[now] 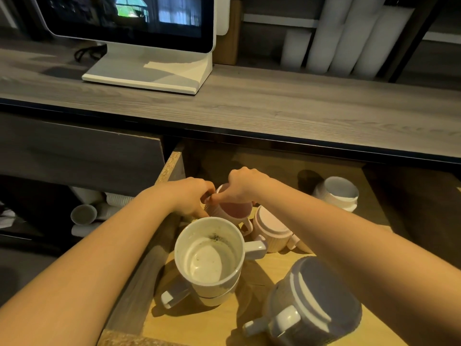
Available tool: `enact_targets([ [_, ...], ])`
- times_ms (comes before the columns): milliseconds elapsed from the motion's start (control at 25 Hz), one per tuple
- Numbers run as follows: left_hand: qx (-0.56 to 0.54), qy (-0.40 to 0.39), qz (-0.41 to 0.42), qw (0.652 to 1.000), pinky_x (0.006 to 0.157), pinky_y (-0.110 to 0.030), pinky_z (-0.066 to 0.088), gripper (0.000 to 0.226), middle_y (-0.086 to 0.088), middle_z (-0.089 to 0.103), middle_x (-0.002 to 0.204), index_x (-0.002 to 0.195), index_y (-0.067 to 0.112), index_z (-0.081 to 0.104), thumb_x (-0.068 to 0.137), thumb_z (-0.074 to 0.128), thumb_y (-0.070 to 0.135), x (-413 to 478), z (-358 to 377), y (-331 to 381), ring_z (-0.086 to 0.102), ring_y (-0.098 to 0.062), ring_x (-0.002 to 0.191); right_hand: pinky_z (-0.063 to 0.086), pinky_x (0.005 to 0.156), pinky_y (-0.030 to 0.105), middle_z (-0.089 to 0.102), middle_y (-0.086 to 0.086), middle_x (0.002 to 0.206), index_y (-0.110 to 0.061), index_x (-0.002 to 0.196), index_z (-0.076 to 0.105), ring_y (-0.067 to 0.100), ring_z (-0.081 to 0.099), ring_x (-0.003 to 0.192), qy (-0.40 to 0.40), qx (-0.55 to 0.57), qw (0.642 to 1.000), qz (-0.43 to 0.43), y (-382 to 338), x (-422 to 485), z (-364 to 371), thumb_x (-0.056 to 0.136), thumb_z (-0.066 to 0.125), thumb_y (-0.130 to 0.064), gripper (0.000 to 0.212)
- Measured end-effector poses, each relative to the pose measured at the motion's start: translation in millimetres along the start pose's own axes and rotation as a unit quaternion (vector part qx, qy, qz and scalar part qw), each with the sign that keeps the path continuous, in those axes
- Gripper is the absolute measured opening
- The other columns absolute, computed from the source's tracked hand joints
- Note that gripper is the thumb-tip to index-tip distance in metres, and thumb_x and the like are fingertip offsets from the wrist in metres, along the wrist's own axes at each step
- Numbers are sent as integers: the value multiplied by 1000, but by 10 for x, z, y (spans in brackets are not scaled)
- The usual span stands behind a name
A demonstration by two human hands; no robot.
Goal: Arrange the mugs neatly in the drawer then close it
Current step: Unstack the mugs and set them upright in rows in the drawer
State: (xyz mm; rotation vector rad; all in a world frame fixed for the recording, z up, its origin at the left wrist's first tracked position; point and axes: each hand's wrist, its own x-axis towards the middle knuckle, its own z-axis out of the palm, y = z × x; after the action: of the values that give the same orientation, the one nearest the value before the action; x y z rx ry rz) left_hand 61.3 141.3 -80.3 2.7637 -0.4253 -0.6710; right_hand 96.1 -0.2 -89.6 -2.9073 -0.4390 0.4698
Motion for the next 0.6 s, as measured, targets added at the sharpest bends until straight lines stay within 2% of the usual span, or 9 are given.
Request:
enact_targets([
  [120, -8, -4, -7, 1000, 89, -32, 54, 51, -3, 58, 117, 125, 20, 50, 79, 72, 22, 6, -2, -22, 59, -20, 102, 49, 64, 24, 57, 0, 70, -9, 103, 64, 20, 64, 77, -25, -3, 1000, -15, 11, 11, 3, 73, 50, -74, 73],
  [160, -12, -6, -6, 1000, 89, -32, 54, 52, -3, 58, 117, 126, 20, 50, 79, 72, 22, 5, -9, -23, 59, -19, 102, 48, 65, 25, 62, 2, 80, -10, 110, 64, 21, 64, 82, -45, 4, 999, -22, 31, -4, -19, 74, 50, -73, 74],
  [240, -24, -8, -4, 1000, 90, -32, 53, 56, -1, 58, 119, 128, 20, 49, 78, 73, 23, 0, -22, -19, 58, -18, 104, 48, 73, 27, 64, 7, 112, -12, 129, 54, 26, 63, 102, -80, 22, 996, -31, 114, -31, -73, 82, 50, -64, 70],
  [320, -36, -11, 1, 999, 92, -32, 52, 60, -1, 56, 123, 131, 21, 47, 77, 74, 24, -8, -29, -15, 58, -17, 106, 48, 79, 27, 59, 8, 127, -12, 133, 49, 26, 60, 108, -88, 25, 994, -57, 228, -56, -110, 92, 49, -44, 52],
  [440, -58, -12, 8, 998, 96, -38, 51, 65, 2, 56, 127, 132, 24, 46, 74, 77, 29, -32, -25, 7, 57, -18, 109, 51, 76, 23, 64, 10, 118, -10, 123, 59, 17, 61, 90, -74, 32, 993, -84, 348, -88, -101, 95, 50, -21, 31],
  [600, -85, -11, 6, 996, 98, -39, 49, 68, 2, 56, 130, 134, 25, 45, 74, 76, 33, -51, -11, 31, 58, -18, 111, 53, 66, 19, 68, 10, 108, -10, 120, 63, 13, 64, 77, -54, 47, 993, -89, 381, -110, -94, 93, 55, -16, 28],
])
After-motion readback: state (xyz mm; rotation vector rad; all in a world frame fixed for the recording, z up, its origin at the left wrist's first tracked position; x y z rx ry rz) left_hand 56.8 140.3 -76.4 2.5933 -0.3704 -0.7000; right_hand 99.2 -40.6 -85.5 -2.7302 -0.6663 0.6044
